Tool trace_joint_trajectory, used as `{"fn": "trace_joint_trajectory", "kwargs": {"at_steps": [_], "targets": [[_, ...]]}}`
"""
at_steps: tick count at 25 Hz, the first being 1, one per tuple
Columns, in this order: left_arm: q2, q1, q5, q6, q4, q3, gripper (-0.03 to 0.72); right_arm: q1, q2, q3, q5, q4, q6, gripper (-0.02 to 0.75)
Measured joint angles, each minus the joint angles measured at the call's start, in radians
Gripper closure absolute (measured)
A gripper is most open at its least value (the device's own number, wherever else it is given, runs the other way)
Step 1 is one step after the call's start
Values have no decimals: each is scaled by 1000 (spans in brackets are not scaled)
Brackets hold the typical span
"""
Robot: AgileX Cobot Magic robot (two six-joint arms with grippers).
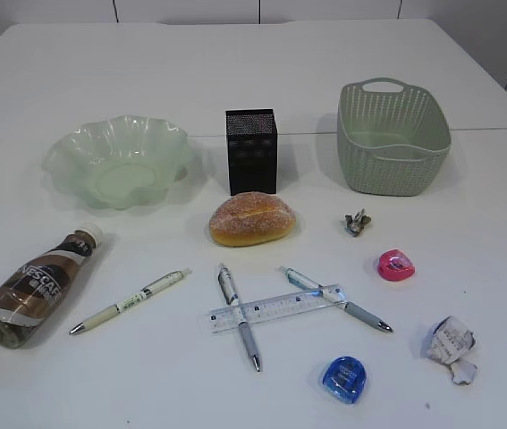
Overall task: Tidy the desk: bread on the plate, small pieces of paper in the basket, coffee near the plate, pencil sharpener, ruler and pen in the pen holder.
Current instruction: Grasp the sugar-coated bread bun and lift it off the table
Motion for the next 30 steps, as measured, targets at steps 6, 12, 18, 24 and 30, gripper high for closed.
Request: {"fn": "trace_joint_trajectory", "kwargs": {"at_steps": [6, 12, 18, 24, 30], "targets": [[0, 0, 0, 0, 0, 0, 161, 0, 0, 0, 0, 0, 0, 162], [0, 0, 6, 12, 0, 0, 161, 0, 0, 0, 0, 0, 0, 162], [97, 0, 67, 69, 0, -97, 161, 0, 0, 0, 0, 0, 0, 162], [261, 0, 106, 144, 0, -209, 161, 0, 0, 0, 0, 0, 0, 162], [370, 0, 131, 197, -74, -282, 161, 0, 0, 0, 0, 0, 0, 162]]}}
